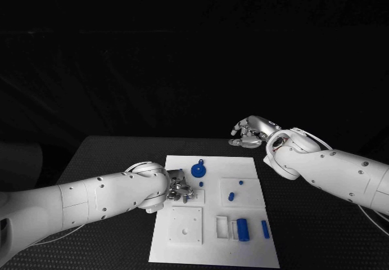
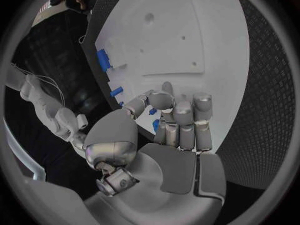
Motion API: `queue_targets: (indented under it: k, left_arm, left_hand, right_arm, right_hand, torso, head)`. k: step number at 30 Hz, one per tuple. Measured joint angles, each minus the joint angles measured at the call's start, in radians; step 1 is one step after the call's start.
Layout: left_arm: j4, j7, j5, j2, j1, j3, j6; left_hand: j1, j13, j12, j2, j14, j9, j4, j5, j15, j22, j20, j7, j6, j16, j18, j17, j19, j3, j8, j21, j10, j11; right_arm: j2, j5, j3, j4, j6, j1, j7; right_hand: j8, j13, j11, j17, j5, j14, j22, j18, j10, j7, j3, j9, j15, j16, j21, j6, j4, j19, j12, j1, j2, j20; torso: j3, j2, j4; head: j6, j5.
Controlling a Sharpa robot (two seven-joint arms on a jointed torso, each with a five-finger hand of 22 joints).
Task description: Assemble the parts on the task board
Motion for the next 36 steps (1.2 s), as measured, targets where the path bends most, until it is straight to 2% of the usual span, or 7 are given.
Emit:
queue_targets:
  k: [11,16,28,32,33,35,36]
  left_arm:
    - [-0.012,-0.003,0.017,0.006,0.004,0.0,0.012]
    - [-0.015,-0.004,0.021,0.007,0.004,0.0,0.012]
    - [-0.015,-0.006,0.025,0.007,0.004,0.0,0.009]
    - [-0.015,-0.004,0.026,0.007,0.004,0.001,0.009]
    - [-0.015,-0.004,0.026,0.007,0.005,0.001,0.009]
    - [-0.014,-0.003,0.028,0.006,0.005,0.001,0.008]
    - [-0.014,-0.003,0.028,0.006,0.005,0.002,0.008]
  left_hand:
    - [0.018,-0.018,-0.014,-0.023,0.0,-0.006,0.013,-0.008,0.0,0.0,0.004,-0.002,0.002,-0.008,0.0,-0.019,-0.004,-0.003,-0.014,-0.006,-0.007,0.007]
    - [0.018,-0.027,-0.019,-0.058,-0.006,-0.007,0.029,-0.07,-0.006,0.0,0.004,-0.032,0.032,-0.015,0.002,-0.031,-0.011,-0.006,-0.019,-0.012,-0.013,0.013]
    - [0.012,-0.034,-0.019,-0.118,-0.012,-0.007,0.068,-0.088,-0.019,0.0,0.004,-0.045,0.045,-0.015,0.002,-0.042,-0.011,-0.015,-0.026,-0.021,-0.017,0.017]
    - [0.01,-0.036,-0.019,-0.129,-0.012,-0.005,0.078,-0.089,-0.02,0.0,0.004,-0.049,0.049,-0.015,0.002,-0.044,-0.011,-0.016,-0.026,-0.021,-0.018,0.017]
    - [0.01,-0.036,-0.019,-0.129,-0.012,-0.005,0.078,-0.089,-0.02,0.0,0.004,-0.06,0.059,-0.015,0.002,-0.045,-0.011,-0.016,-0.026,-0.021,-0.018,0.017]
    - [0.01,-0.036,-0.019,-0.129,-0.029,-0.005,0.08,-0.089,-0.046,0.0,0.004,-0.084,0.084,-0.015,0.002,-0.045,-0.011,-0.013,-0.027,-0.021,-0.066,-0.019]
    - [0.01,-0.036,-0.019,-0.129,-0.026,-0.005,0.081,-0.089,-0.048,0.0,0.004,-0.085,0.083,-0.016,0.002,-0.045,-0.011,-0.013,-0.027,-0.021,-0.07,-0.023]
  right_arm:
    - [0.001,0.0,0.0,0.0,0.003,0.0,0.0]
    - [0.001,0.0,0.0,-0.001,0.004,0.0,0.0]
    - [0.0,0.0,0.0,-0.001,0.005,0.0,0.0]
    - [0.0,0.0,0.0,-0.001,0.005,0.0,0.0]
    - [0.0,0.0,0.0,-0.001,0.005,0.0,0.0]
    - [0.0,0.0,0.0,-0.001,0.005,0.0,0.0]
    - [0.0,0.0,0.0,-0.001,0.005,0.0,0.0]
  right_hand:
    - [0.0,0.0,0.0,0.0,0.004,0.0,0.0,0.0,0.0,-0.001,0.0,0.0,0.0,0.0,0.0,0.001,0.0,0.0,0.0,0.0,0.0,0.0]
    - [0.0,0.0,0.0,0.0,0.004,0.0,0.0,0.0,0.0,-0.001,0.0,0.0,0.0,0.0,0.0,0.001,0.0,0.001,0.0,0.0,0.0,0.002]
    - [0.0,-0.001,0.002,0.0,0.004,0.0,0.0,0.0,-0.006,0.002,0.0,0.0,0.0,0.0,0.0,-0.002,0.0,0.001,0.0,0.0,0.0,0.002]
    - [0.0,-0.001,0.002,0.0,0.004,0.0,0.0,0.0,-0.006,0.002,0.0,0.0,0.0,0.0,0.0,-0.002,0.0,0.001,0.0,0.0,0.0,0.002]
    - [0.0,-0.001,0.002,0.0,0.004,0.0,0.0,0.0,-0.006,0.002,0.0,0.0,0.0,0.0,0.0,-0.002,0.0,0.001,0.0,0.0,0.0,0.002]
    - [0.0,-0.001,0.002,0.0,0.004,0.0,0.0,0.0,-0.006,0.002,0.0,0.0,0.0,0.0,0.0,-0.002,0.0,0.002,0.0,0.0,0.0,0.001]
    - [0.0,-0.001,0.002,0.0,0.004,0.0,0.0,0.0,-0.006,0.002,0.0,0.0,0.0,0.0,0.0,-0.001,0.0,0.002,0.0,0.0,0.0,0.001]
  torso:
    - [-0.0001,-0.001,0.0009]
    - [-0.0002,-0.001,0.0009]
    - [-0.0003,-0.001,0.0003]
    - [-0.0003,-0.001,0.0004]
    - [-0.0003,-0.001,0.0005]
    - [-0.0003,-0.001,0.0005]
    - [-0.0003,-0.001,0.0004]
  head:
    - [0.004,-0.001]
    - [0.005,-0.001]
    - [0.005,-0.002]
    - [0.005,-0.002]
    - [0.005,-0.002]
    - [0.005,-0.002]
    - [0.005,-0.002]
